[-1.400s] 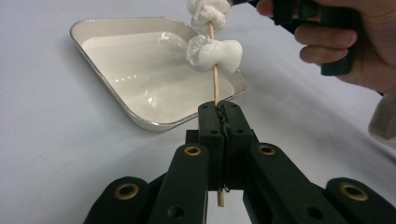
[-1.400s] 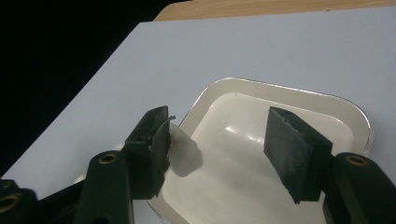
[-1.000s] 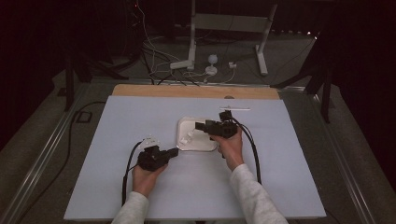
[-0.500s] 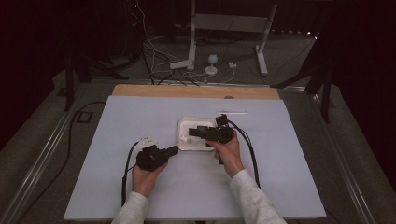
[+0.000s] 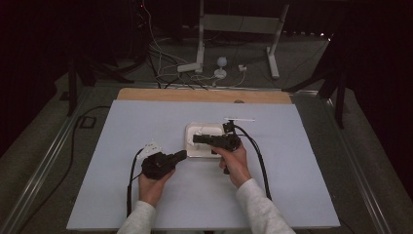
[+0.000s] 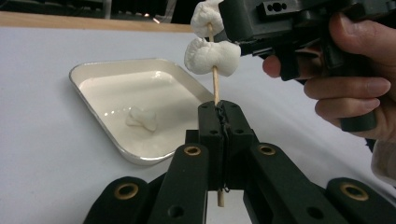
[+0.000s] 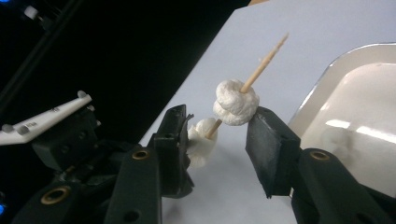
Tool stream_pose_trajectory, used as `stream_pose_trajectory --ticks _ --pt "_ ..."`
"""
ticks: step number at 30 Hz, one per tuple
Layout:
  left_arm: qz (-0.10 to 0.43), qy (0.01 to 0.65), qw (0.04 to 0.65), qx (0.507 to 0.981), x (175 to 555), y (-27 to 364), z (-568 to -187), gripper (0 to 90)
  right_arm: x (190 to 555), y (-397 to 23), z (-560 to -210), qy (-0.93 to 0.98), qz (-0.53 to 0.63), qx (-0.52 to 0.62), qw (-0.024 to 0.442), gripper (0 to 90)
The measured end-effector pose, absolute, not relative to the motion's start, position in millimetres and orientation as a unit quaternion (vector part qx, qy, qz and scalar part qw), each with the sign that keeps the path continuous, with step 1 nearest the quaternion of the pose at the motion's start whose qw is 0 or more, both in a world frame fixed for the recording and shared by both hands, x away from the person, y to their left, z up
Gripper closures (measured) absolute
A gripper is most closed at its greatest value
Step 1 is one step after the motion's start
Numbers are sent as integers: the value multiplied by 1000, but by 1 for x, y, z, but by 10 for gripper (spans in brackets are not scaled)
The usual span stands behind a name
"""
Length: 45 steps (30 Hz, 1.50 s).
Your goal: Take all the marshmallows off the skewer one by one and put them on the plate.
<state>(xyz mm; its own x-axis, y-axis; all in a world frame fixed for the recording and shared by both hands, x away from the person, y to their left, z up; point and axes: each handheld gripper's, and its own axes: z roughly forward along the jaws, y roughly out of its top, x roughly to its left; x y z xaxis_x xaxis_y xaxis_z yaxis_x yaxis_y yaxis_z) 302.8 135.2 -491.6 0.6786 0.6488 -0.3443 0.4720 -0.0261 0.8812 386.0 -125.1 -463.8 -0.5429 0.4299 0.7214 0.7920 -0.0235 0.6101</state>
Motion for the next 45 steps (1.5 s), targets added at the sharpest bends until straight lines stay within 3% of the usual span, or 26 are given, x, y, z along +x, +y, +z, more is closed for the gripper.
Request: stream_pose_trajectory --ticks 7,15,38,45 --pt "72 382 575 720 302 131 -493 898 386 -125 -463 -665 -567 -450 182 684" --pt "71 369 564 735 302 124 -494 900 382 -123 -456 -671 -575 -439 161 761" --pt "108 365 555 740 296 126 -487 900 382 -124 -442 -659 -591 -446 134 773" --pt "111 367 558 736 294 125 -486 900 377 -120 -443 -675 -589 -425 129 728"
